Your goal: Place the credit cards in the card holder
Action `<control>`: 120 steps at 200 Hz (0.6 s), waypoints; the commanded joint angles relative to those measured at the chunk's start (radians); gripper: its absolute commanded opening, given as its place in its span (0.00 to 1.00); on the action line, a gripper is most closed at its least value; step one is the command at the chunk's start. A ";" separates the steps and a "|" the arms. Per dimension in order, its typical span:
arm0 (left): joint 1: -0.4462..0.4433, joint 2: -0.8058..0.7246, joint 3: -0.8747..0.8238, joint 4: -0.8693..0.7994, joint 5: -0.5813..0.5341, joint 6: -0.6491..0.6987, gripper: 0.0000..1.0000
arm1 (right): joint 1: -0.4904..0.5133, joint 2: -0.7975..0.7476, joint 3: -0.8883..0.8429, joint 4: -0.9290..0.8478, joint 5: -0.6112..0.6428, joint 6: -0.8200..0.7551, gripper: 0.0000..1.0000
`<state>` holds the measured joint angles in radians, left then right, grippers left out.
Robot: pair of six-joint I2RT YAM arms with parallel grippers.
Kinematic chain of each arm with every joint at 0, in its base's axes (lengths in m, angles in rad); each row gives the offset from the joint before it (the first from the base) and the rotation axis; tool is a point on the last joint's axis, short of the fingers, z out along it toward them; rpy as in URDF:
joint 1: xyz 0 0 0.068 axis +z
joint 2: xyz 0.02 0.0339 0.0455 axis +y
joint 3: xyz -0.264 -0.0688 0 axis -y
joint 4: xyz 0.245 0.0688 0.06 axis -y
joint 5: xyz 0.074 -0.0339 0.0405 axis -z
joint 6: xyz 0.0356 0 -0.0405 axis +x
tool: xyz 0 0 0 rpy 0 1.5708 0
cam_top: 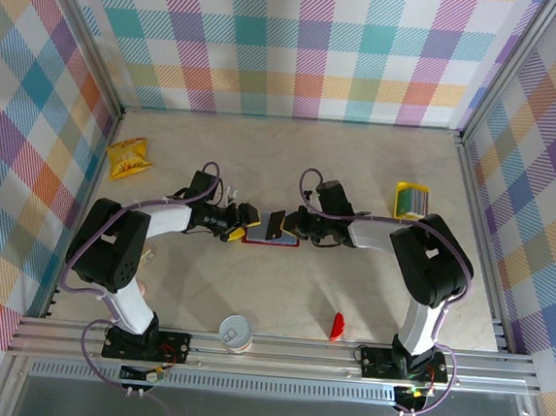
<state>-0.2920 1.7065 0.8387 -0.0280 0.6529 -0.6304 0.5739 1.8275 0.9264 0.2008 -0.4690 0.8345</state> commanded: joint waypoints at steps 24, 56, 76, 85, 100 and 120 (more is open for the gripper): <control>-0.004 0.022 0.029 -0.029 -0.011 0.023 0.69 | -0.009 0.023 0.022 0.014 -0.030 0.010 0.00; -0.006 0.027 0.029 -0.033 -0.015 0.026 0.69 | -0.011 0.034 0.031 0.009 -0.036 0.020 0.00; -0.006 0.033 0.029 -0.034 -0.018 0.029 0.68 | -0.011 0.042 0.039 0.005 -0.036 0.026 0.00; -0.007 0.034 0.029 -0.033 -0.019 0.029 0.69 | -0.011 0.045 0.041 0.005 -0.038 0.028 0.00; -0.007 0.039 0.029 -0.035 -0.019 0.030 0.69 | -0.011 0.053 0.047 -0.001 -0.042 0.028 0.00; -0.009 0.041 0.029 -0.035 -0.019 0.031 0.69 | -0.011 0.058 0.057 -0.023 -0.036 0.023 0.00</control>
<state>-0.2939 1.7271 0.8482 -0.0345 0.6422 -0.6151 0.5690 1.8683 0.9504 0.1993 -0.4908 0.8539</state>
